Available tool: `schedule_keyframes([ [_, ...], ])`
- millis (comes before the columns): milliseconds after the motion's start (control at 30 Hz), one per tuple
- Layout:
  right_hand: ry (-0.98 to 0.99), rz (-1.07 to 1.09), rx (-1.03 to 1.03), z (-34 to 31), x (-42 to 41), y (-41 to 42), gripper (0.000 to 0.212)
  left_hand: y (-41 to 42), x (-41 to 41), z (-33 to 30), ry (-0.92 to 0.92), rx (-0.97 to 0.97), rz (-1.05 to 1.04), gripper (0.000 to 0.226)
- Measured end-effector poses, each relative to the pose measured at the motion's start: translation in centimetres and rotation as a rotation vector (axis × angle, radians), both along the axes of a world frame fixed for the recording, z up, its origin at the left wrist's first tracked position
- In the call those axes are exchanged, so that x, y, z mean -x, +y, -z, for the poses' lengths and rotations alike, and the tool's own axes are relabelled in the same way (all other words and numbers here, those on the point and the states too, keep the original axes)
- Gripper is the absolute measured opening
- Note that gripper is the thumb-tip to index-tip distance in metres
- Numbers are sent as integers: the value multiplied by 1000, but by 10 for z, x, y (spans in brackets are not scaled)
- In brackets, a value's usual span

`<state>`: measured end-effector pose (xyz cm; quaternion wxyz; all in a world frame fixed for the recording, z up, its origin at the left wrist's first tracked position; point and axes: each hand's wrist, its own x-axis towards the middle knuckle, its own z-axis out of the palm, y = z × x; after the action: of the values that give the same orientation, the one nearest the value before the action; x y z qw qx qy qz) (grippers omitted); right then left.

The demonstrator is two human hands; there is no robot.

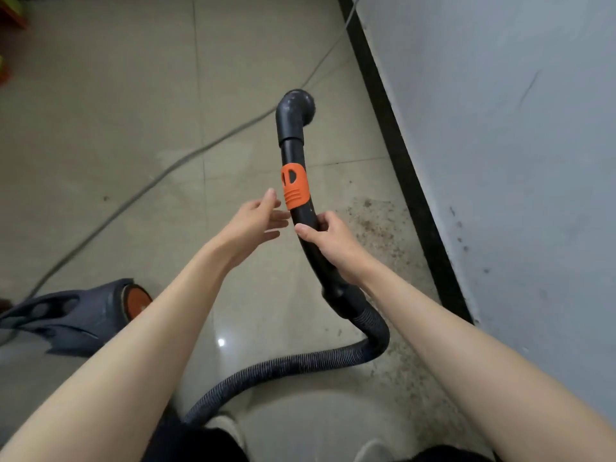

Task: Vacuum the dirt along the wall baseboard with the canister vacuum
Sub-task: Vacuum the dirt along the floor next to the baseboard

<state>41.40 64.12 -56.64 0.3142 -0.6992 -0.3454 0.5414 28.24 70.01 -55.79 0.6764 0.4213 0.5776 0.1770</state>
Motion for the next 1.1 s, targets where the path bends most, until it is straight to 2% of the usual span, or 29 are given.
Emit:
schedule_keyframes([
  [200,132,64,-81,58,-3,5,28,32,-48,60,-99,-33,8,38],
  [333,-187,-249,-116,83,-25,-14,35,37,-49,102,-148,30,-66,33],
  [367,-209,-331,-94,90,-31,-22,36,38,-45,111,-158,43,-95,31],
  [433,-109,-378,-31,106,-38,-42,35,39,-38,128,-178,68,-134,27],
  [533,49,-304,1,128,-33,-61,35,36,-24,152,-171,90,-153,28],
  [700,-148,-302,-49,149,-16,-79,31,14,-16,177,-122,135,-239,34],
  [800,-167,-239,-114,157,-16,-92,23,5,-20,181,-110,60,-329,38],
  [1100,-145,19,-364,173,-14,-55,26,42,-51,139,-185,-246,-283,37],
])
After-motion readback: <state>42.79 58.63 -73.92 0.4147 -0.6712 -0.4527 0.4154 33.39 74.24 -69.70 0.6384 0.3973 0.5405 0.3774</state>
